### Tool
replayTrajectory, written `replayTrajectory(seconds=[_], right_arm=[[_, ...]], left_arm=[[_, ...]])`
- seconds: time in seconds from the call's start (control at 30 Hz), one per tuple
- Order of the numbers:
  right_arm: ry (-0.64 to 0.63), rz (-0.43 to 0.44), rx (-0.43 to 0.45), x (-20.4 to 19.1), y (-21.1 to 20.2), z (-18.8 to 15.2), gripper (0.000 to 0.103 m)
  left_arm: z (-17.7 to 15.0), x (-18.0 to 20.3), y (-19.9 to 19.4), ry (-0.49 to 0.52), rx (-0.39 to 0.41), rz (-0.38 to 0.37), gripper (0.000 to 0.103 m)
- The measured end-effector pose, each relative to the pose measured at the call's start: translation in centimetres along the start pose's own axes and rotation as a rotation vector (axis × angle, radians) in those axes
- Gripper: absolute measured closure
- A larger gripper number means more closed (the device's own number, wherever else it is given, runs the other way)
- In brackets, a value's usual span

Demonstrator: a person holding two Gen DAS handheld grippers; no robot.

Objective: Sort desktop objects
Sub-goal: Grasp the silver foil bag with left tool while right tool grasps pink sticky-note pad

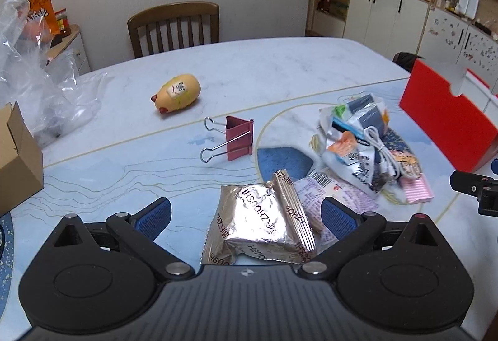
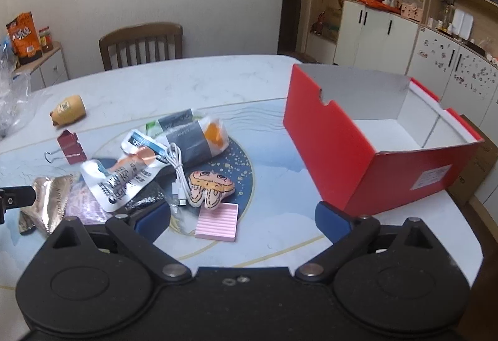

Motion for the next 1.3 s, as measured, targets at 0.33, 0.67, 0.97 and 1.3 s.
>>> replayTrajectory(seconds=[0.33, 0.67, 0.97, 1.3], right_arm=[[-0.058, 0.045, -0.093, -0.9, 5.1, -0.9, 0.008], [-0.09, 0.072, -0.142, -1.6, 6.8, -1.3, 0.021], [-0.038, 0.11, -0.145, -1.1, 7.0, -1.4, 0.028], [-0.042, 0.121, -0.13, -1.2, 6.7, -1.4, 0.044]], left_arm=[[-0.2, 0.0, 2.2, -0.009, -0.047, 0.024, 0.001], [-0.3, -0.4, 3.4, -0.029, -0.082, 0.019, 0.001], [-0.2, -1.2, 4.3, -0.076, -0.117, -0.008, 0.001], [-0.2, -1.1, 4.9, -0.071, -0.146, -0.05, 0.03]])
Point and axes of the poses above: each gripper's, at about its wrist camera, not at the fingertips, and y roughly the way its jaws point, x to its right, z to its top, the point moved 1 cm from there along y, roughly the way its jaws point, and after that the axes turned 11 degrees about -y, right-handed, at the moved point
